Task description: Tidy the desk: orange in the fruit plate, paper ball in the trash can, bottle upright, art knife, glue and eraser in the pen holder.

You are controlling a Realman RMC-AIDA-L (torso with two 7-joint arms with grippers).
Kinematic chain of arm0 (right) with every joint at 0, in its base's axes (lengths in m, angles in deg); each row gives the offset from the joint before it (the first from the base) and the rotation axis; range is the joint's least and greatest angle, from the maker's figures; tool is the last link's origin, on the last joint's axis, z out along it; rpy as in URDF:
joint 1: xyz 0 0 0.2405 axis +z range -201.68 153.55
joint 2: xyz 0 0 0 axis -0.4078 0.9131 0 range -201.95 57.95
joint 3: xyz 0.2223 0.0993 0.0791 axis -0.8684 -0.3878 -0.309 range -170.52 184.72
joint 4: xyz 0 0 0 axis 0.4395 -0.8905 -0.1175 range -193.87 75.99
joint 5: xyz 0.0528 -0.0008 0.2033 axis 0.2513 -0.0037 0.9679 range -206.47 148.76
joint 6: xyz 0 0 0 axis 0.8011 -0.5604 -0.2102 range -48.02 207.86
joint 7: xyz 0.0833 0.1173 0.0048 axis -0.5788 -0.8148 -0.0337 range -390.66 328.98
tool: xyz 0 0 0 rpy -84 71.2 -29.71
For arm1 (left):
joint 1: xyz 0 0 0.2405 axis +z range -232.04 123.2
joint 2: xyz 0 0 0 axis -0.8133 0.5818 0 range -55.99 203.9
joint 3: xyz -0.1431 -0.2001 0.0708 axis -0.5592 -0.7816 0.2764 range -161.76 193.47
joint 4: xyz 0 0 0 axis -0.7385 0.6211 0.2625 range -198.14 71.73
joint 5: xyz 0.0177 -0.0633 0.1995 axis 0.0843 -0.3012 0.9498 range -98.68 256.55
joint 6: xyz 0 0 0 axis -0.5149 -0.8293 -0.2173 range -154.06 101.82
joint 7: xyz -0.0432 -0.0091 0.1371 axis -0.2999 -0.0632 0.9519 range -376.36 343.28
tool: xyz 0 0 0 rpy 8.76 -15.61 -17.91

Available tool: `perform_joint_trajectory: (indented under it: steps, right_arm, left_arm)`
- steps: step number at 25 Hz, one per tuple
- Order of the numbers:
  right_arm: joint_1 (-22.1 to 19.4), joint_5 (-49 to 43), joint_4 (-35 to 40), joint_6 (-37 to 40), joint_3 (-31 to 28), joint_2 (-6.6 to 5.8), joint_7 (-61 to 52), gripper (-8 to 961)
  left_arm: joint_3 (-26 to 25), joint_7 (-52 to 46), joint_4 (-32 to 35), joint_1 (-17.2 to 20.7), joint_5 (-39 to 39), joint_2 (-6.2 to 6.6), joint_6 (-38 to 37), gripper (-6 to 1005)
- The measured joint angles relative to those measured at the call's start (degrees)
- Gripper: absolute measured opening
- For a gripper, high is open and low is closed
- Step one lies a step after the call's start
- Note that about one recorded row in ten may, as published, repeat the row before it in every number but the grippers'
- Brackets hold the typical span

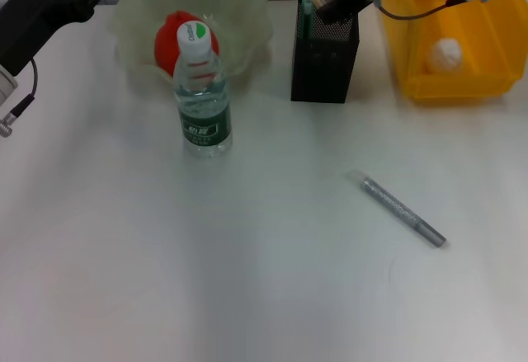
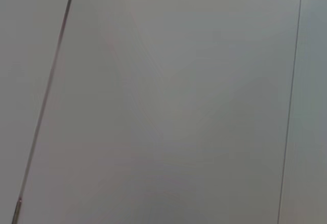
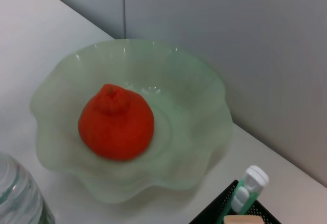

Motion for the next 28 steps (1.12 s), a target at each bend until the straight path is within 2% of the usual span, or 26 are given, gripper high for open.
perform_joint_trajectory:
  steps: [6,11,12,15,16,17,21,28]
  right_arm:
    - [-0.1,0.2,0.4,-0.9,-0.1,0.12,0.0,282]
    - [-2.6,0.5,6.1,2.9,0.0,0.31,-1.7,453]
    - [-3.7,0.6,8.6,5.1,0.4,0.35,-2.4,487]
    - [-8.0,0.9,18.3,13.4,3.7,0.47,-5.3,506]
    - [-11.1,2.3,23.7,17.5,6.4,0.46,-7.2,512]
    - [-11.1,2.3,23.7,17.5,6.4,0.46,-7.2,518]
    - [-17.1,4.0,30.9,22.2,13.1,0.39,-11.0,523]
    - [-18.5,3.8,27.6,23.6,19.3,0.37,-12.7,520]
  left_arm:
    - [0.0,0.1,0.0,0.4,0.0,0.06,0.0,626]
    - [-0.1,0.1,0.0,0.5,0.0,0.09,0.1,626]
    - [-0.1,0.1,0.0,0.5,0.0,0.09,0.1,626]
    - [-0.2,0.1,0.0,0.5,0.0,0.09,0.1,626]
    - [-0.3,0.1,0.0,0.6,0.0,0.09,0.0,626]
    - [-0.3,0.1,0.0,0.6,0.0,0.09,0.0,626]
    - [-0.3,0.1,0.0,0.8,0.0,0.09,0.0,627]
    - [0.0,0.2,0.1,0.8,0.0,0.08,0.0,627]
